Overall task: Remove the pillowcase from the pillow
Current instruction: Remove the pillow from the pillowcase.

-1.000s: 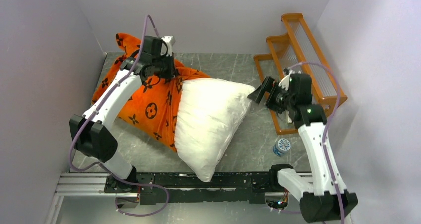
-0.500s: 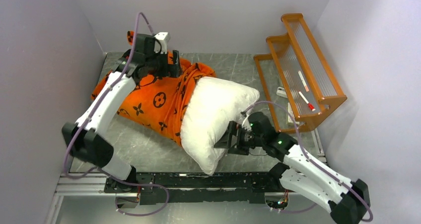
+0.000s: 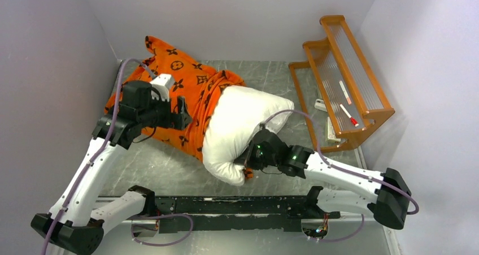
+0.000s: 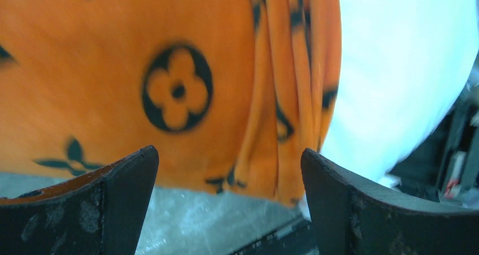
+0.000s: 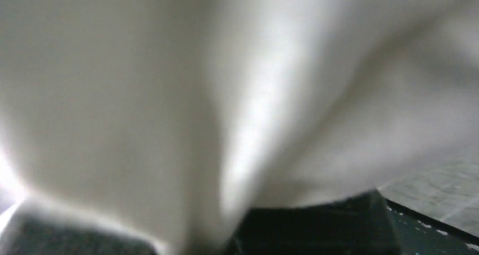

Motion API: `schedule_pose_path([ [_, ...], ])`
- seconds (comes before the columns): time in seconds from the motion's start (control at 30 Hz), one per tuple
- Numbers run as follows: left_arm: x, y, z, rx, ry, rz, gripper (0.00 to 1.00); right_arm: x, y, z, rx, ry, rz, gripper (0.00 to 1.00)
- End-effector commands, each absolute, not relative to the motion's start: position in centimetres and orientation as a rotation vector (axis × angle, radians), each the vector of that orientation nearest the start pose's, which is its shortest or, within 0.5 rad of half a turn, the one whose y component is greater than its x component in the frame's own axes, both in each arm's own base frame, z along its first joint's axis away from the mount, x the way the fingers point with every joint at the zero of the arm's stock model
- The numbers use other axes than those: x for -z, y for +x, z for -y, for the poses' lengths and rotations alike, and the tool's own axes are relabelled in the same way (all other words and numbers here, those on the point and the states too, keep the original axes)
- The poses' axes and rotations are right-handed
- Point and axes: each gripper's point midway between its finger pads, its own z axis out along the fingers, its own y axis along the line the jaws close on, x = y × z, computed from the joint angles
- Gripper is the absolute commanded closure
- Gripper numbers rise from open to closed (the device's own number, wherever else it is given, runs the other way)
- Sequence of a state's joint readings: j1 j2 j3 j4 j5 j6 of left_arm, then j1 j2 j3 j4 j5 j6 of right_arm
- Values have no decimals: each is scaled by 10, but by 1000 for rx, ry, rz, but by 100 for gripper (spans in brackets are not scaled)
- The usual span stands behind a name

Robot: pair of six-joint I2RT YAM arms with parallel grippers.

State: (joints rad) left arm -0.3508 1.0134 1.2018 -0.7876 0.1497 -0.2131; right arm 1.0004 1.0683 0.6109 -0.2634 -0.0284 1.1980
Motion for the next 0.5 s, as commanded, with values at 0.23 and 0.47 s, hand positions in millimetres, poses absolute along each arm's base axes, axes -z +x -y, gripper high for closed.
schedule_pose_path([
  [0.23, -246, 198, 175, 820, 337, -2249, 9, -166, 211, -173, -718, 477, -2320, 100],
  [0.47, -230, 177, 222, 811, 402, -2269, 8, -150, 214, -169, -763, 535, -2351, 100],
])
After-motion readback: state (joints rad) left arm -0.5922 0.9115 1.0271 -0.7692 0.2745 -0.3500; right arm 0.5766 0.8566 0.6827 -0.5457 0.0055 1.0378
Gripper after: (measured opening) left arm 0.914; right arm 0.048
